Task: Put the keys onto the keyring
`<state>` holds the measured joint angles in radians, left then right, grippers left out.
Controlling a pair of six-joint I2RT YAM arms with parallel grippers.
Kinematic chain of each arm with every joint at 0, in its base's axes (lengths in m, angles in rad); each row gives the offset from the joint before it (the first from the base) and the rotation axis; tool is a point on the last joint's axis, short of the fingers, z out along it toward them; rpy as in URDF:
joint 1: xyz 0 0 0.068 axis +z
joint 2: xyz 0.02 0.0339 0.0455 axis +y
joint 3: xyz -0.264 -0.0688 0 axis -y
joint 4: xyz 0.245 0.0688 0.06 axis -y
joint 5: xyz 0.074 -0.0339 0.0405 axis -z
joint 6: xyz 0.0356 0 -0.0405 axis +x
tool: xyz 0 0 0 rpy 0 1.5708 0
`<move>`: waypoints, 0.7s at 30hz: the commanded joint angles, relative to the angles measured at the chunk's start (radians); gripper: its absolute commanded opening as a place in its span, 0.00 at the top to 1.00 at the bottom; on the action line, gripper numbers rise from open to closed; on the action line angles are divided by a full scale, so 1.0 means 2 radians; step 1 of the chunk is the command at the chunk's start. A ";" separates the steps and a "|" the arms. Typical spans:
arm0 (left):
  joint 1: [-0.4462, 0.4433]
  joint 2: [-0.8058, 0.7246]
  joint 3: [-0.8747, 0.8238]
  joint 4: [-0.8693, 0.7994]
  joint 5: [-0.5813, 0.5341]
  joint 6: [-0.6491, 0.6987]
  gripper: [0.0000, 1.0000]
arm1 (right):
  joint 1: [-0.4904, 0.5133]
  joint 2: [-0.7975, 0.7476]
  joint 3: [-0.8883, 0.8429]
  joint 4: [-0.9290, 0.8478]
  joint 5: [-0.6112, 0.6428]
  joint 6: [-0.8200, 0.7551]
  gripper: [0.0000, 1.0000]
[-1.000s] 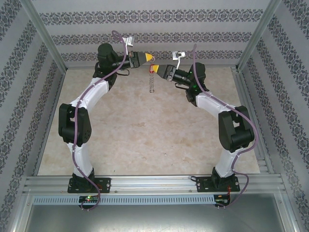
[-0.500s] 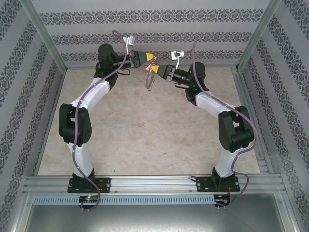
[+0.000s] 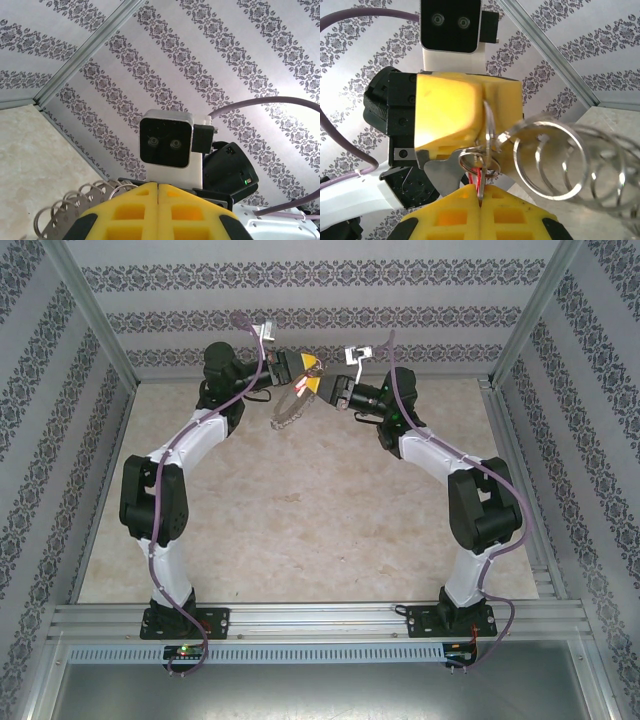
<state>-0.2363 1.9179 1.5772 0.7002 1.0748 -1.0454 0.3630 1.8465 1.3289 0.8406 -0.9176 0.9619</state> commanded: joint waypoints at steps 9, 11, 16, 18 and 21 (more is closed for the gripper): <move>-0.012 -0.024 -0.009 0.060 -0.015 -0.012 1.00 | -0.011 -0.021 -0.024 0.015 0.003 -0.005 1.00; -0.013 -0.025 -0.008 0.060 -0.016 -0.012 1.00 | -0.011 -0.024 -0.025 0.015 0.004 -0.005 1.00; -0.013 -0.025 -0.009 0.060 -0.017 -0.012 1.00 | -0.013 -0.025 -0.021 0.013 0.000 -0.001 1.00; -0.012 -0.025 -0.010 0.060 -0.019 -0.011 1.00 | -0.014 -0.027 -0.023 0.015 0.002 -0.001 1.00; -0.013 -0.025 -0.009 0.060 -0.019 -0.010 1.00 | -0.013 -0.029 -0.025 0.016 0.003 -0.002 1.00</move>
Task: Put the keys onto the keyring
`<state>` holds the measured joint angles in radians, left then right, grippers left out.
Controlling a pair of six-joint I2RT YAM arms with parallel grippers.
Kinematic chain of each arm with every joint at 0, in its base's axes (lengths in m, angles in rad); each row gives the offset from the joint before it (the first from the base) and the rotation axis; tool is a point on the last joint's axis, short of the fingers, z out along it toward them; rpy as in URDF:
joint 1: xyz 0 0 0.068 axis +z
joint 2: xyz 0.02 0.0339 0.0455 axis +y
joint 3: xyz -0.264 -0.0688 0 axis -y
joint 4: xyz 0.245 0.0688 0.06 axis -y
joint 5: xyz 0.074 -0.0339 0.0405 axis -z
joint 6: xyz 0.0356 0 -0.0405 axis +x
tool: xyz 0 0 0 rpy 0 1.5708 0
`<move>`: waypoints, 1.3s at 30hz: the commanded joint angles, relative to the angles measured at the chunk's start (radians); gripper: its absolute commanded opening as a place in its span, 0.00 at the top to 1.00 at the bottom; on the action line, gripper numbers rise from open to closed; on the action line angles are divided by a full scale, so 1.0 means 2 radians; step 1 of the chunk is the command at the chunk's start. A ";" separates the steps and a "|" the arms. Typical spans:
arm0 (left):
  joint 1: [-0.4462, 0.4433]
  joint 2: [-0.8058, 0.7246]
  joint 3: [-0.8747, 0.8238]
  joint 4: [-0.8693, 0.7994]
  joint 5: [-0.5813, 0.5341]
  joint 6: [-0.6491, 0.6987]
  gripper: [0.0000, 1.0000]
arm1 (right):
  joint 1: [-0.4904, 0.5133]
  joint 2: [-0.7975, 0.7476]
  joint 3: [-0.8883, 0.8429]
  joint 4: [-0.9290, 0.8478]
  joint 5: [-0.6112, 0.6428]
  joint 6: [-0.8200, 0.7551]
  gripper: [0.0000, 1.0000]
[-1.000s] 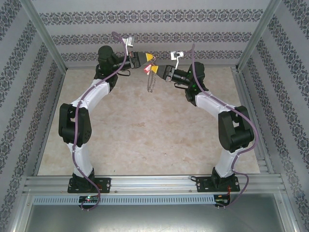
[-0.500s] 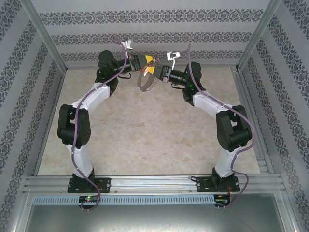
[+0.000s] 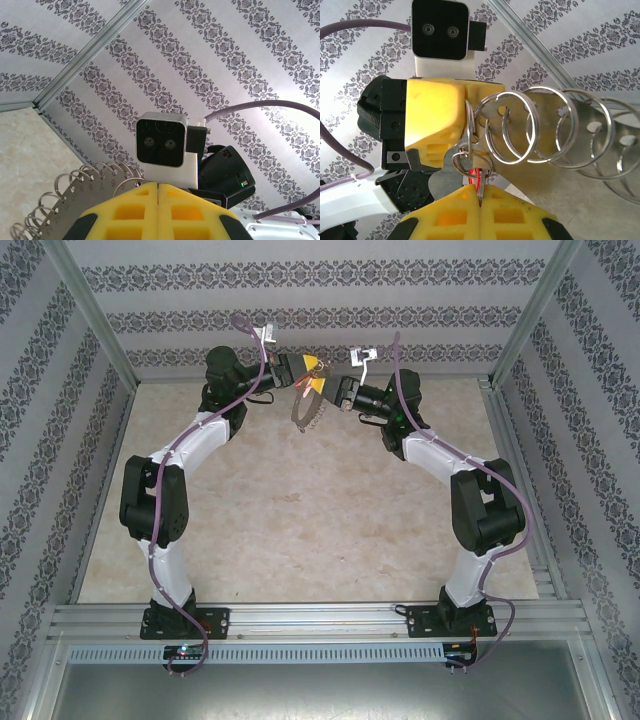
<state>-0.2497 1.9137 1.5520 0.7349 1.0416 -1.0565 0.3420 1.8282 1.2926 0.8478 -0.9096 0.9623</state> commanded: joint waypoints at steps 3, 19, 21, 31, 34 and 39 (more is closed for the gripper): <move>-0.006 -0.023 0.004 0.041 -0.001 -0.003 1.00 | -0.005 -0.023 -0.008 0.013 0.000 -0.001 1.00; -0.006 -0.024 0.001 0.028 0.001 0.014 1.00 | -0.014 -0.038 -0.013 0.007 -0.002 -0.004 1.00; -0.006 -0.026 0.001 0.021 0.002 0.021 1.00 | -0.018 -0.041 -0.018 0.005 -0.002 -0.005 1.00; -0.006 -0.032 -0.002 -0.002 0.010 0.044 1.00 | -0.028 -0.061 -0.031 -0.063 -0.008 -0.051 1.00; -0.006 -0.031 -0.002 -0.005 0.012 0.047 1.00 | -0.028 -0.065 -0.025 -0.088 -0.008 -0.065 1.00; -0.006 -0.031 -0.002 -0.014 0.018 0.056 1.00 | -0.024 -0.068 -0.013 -0.123 -0.004 -0.088 1.00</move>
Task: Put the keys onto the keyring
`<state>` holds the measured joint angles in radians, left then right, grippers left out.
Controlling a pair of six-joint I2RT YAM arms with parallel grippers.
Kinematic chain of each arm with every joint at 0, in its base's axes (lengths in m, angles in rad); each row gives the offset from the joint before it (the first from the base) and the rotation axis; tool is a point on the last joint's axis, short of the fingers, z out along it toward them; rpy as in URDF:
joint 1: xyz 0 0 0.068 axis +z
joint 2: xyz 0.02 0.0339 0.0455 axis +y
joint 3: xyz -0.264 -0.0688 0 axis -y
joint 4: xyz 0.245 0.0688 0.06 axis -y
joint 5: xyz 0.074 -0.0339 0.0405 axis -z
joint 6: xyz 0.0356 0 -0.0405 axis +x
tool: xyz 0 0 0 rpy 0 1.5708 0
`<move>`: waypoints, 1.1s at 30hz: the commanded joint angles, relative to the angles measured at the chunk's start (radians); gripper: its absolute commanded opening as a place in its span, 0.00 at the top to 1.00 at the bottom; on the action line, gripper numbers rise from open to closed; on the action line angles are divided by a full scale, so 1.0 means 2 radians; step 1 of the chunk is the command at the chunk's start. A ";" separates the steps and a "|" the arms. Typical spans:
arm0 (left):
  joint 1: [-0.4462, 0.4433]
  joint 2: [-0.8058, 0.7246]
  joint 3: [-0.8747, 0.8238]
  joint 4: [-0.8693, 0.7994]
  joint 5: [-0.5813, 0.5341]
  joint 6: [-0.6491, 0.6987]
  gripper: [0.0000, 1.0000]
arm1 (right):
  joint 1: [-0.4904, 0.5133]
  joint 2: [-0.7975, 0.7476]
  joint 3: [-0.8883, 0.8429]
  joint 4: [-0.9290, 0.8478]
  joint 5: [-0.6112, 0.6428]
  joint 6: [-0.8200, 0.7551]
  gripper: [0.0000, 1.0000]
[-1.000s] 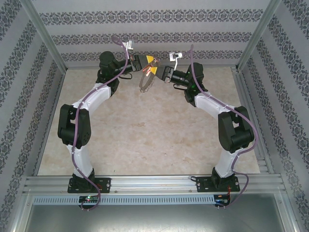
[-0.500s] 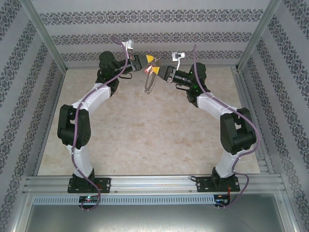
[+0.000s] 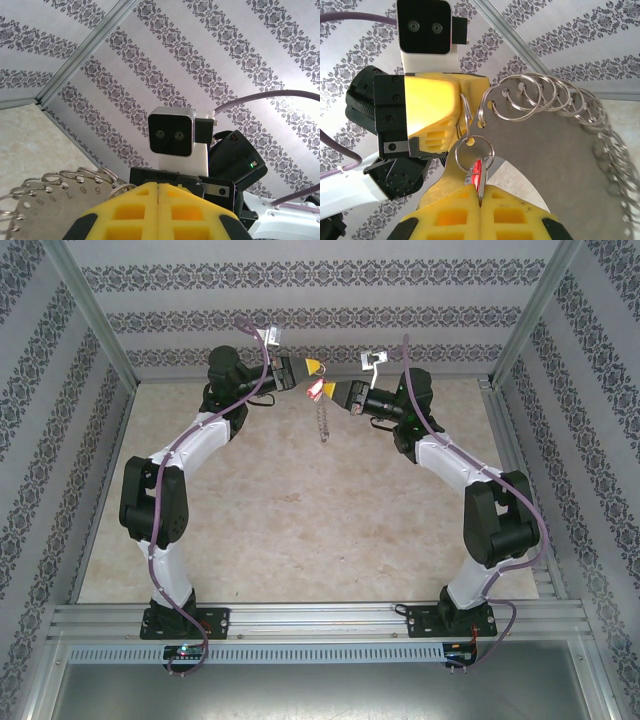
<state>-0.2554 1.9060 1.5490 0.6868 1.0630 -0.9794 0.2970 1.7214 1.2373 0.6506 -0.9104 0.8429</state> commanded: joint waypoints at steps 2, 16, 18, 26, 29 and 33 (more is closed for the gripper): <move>-0.003 -0.027 -0.001 0.011 0.008 0.017 1.00 | 0.003 -0.013 0.019 -0.027 -0.004 -0.029 1.00; -0.004 -0.027 -0.004 0.051 -0.003 -0.018 1.00 | -0.017 -0.053 -0.007 -0.003 0.015 0.001 0.62; -0.004 -0.027 -0.006 0.060 -0.007 -0.026 1.00 | -0.018 -0.060 -0.002 0.001 0.026 0.011 0.62; -0.004 -0.028 -0.015 0.091 -0.019 -0.051 1.00 | -0.007 -0.043 0.022 0.052 0.085 0.091 0.56; -0.004 -0.030 -0.015 0.091 -0.018 -0.050 1.00 | 0.002 -0.032 0.036 0.059 0.089 0.097 0.56; -0.004 -0.030 -0.015 0.093 -0.018 -0.052 1.00 | 0.016 -0.018 0.047 0.059 0.089 0.099 0.57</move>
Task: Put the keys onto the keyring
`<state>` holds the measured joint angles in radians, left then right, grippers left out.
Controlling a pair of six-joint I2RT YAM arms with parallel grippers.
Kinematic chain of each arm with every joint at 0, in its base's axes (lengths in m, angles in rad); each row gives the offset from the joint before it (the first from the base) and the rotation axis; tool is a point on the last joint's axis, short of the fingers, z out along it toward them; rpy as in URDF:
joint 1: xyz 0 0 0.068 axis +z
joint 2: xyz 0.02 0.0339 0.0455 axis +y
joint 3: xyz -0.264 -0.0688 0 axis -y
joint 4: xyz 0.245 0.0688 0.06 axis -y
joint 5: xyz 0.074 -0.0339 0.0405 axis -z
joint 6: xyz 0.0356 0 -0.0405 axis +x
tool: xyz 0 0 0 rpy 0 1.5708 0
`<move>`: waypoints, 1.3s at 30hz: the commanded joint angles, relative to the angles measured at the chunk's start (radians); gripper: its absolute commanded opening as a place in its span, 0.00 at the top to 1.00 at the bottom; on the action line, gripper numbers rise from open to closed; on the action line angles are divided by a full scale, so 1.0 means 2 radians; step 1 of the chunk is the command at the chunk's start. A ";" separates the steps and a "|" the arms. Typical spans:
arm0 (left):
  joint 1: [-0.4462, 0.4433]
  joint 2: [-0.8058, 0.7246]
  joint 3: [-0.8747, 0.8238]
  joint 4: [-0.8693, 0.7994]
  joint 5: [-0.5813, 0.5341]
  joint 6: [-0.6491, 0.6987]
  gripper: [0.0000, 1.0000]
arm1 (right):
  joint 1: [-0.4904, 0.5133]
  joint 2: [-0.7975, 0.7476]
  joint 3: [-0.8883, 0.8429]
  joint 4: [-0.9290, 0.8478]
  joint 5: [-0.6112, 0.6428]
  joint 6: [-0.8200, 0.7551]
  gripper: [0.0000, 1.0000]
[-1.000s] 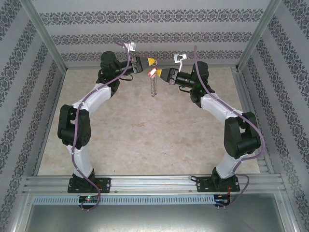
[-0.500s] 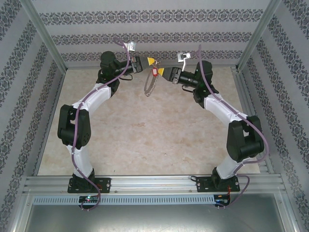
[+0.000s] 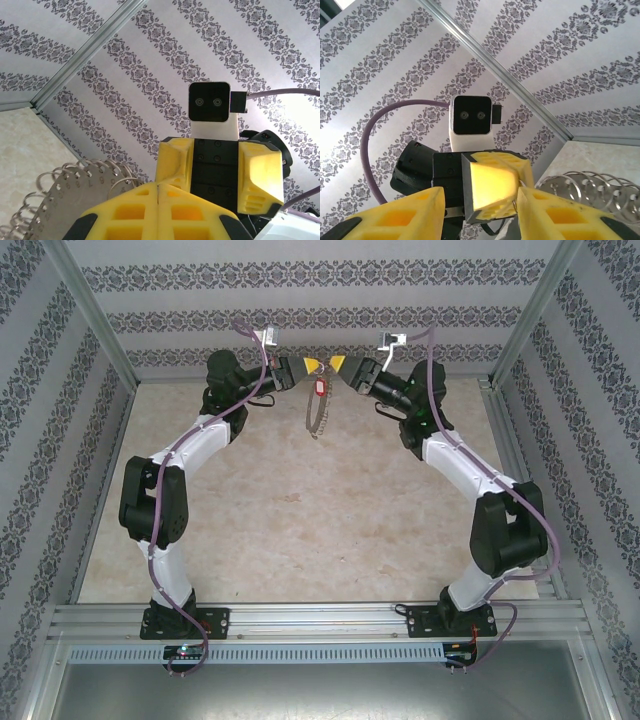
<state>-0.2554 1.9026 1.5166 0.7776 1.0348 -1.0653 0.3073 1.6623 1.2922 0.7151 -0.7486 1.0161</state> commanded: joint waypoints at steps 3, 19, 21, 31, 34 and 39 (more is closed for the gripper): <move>-0.004 -0.029 0.002 0.054 -0.001 -0.011 1.00 | 0.017 0.019 0.023 0.027 0.008 0.012 0.58; -0.005 -0.030 0.004 0.058 0.001 -0.012 1.00 | 0.020 0.032 0.026 0.028 0.006 0.011 0.65; -0.005 -0.030 0.004 0.058 0.002 -0.012 1.00 | 0.019 0.032 0.024 0.029 0.007 0.011 0.64; -0.004 -0.033 0.004 0.052 0.003 -0.007 1.00 | -0.008 -0.005 -0.009 0.038 0.010 0.010 0.63; -0.005 -0.033 0.004 0.054 0.003 -0.008 1.00 | -0.009 -0.008 -0.009 0.032 0.008 0.006 0.63; -0.005 -0.032 0.004 0.054 0.003 -0.010 1.00 | -0.004 0.009 0.000 0.036 0.006 0.011 0.63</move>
<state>-0.2554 1.8900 1.5154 0.8017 1.0321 -1.0790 0.2871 1.6848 1.2823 0.7525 -0.7372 1.0451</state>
